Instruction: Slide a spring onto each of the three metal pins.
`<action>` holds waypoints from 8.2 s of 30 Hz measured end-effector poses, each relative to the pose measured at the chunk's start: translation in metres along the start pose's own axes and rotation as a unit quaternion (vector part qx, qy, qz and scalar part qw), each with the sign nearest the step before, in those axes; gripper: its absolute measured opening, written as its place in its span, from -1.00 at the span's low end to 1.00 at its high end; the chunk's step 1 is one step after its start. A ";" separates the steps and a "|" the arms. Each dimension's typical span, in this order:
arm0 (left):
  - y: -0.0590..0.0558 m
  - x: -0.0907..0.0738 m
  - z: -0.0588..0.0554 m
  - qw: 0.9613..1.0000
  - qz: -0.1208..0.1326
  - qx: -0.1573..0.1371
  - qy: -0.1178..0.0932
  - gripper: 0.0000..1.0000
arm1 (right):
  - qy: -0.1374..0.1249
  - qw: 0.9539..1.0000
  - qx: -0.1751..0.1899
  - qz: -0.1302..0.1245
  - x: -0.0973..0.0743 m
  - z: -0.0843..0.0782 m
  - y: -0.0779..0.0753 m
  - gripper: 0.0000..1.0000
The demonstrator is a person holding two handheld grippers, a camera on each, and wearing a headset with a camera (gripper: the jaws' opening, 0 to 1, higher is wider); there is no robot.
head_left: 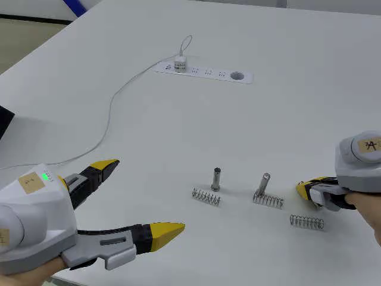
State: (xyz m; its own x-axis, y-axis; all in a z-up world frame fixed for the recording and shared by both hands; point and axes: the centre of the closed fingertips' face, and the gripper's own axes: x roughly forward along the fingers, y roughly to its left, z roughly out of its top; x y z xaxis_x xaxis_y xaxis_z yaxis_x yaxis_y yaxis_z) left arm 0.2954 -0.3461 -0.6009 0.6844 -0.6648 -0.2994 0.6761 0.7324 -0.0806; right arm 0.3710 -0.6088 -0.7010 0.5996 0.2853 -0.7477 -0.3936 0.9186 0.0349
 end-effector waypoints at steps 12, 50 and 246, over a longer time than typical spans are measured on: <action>-0.001 0.000 0.000 1.000 -0.003 0.002 0.003 0.99 | -0.033 0.999 0.013 -0.003 -0.015 0.009 -0.003 -0.83; -0.003 0.000 0.001 1.000 -0.006 0.008 0.002 0.98 | -0.094 0.995 0.000 -0.015 -0.048 0.012 -0.001 -0.83; -0.146 0.066 0.033 0.939 -0.283 0.189 0.056 -0.31 | -0.112 0.912 -0.353 0.177 -0.143 0.016 0.142 -0.80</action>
State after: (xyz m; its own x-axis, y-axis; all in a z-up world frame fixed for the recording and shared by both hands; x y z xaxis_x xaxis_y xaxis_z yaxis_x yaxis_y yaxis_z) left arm 0.2514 -0.5017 -0.5772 0.1679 -0.8968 -0.4093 0.9857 0.1480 0.0802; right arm 0.2402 -0.5147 -0.5788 0.4438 0.6517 -0.6151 -0.8934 0.3756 -0.2467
